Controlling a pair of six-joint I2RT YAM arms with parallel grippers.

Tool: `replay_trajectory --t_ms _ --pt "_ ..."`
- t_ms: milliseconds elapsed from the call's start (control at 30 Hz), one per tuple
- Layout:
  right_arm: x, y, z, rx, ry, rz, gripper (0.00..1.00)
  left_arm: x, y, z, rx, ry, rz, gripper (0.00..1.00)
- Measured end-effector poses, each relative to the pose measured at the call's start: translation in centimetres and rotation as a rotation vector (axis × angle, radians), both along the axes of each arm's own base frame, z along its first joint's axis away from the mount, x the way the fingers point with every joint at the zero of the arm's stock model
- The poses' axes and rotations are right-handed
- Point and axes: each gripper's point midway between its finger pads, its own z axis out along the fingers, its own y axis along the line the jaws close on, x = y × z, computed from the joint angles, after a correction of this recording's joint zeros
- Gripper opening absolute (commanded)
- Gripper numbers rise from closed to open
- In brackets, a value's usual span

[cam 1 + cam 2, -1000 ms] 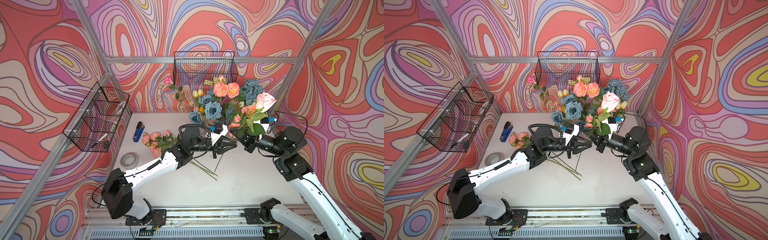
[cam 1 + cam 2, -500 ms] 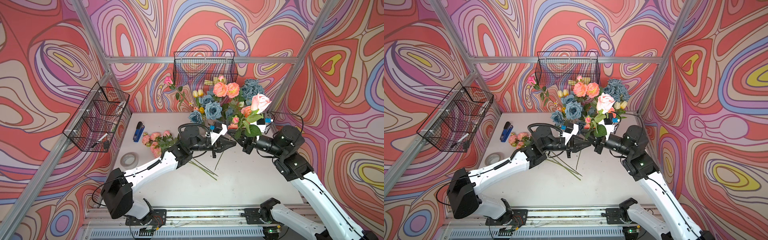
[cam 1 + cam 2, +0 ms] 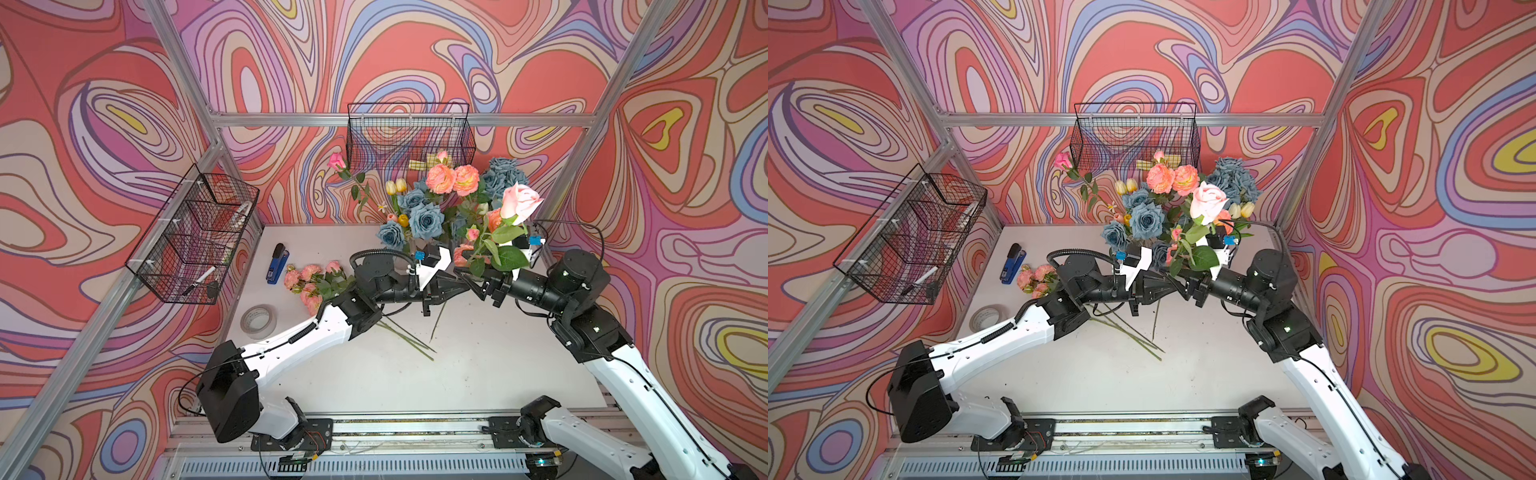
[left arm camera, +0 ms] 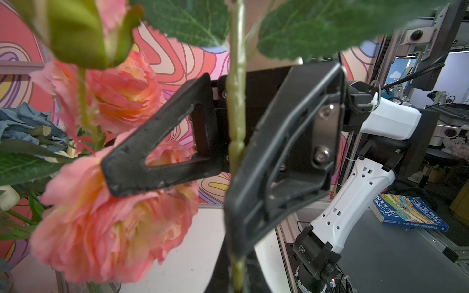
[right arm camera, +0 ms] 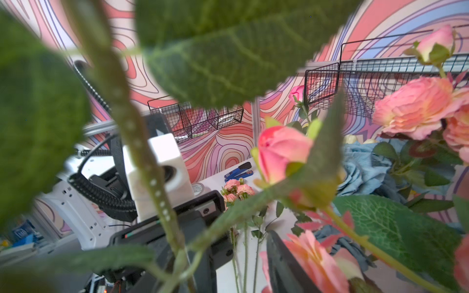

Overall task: Pick out pink flowers from the vase
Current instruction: Place the flower at the center of the board.

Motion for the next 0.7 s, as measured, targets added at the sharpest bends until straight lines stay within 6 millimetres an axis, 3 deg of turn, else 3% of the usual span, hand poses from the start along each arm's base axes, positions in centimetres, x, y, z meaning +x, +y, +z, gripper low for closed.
replay_trajectory --t_ms 433,700 --pt "-0.9 -0.1 1.8 0.013 -0.021 0.018 0.65 0.7 2.8 2.3 -0.096 -0.068 0.119 0.00" --pt "-1.4 0.2 2.1 0.028 0.000 0.058 0.65 2.5 4.8 1.8 -0.118 -0.057 0.225 0.00"
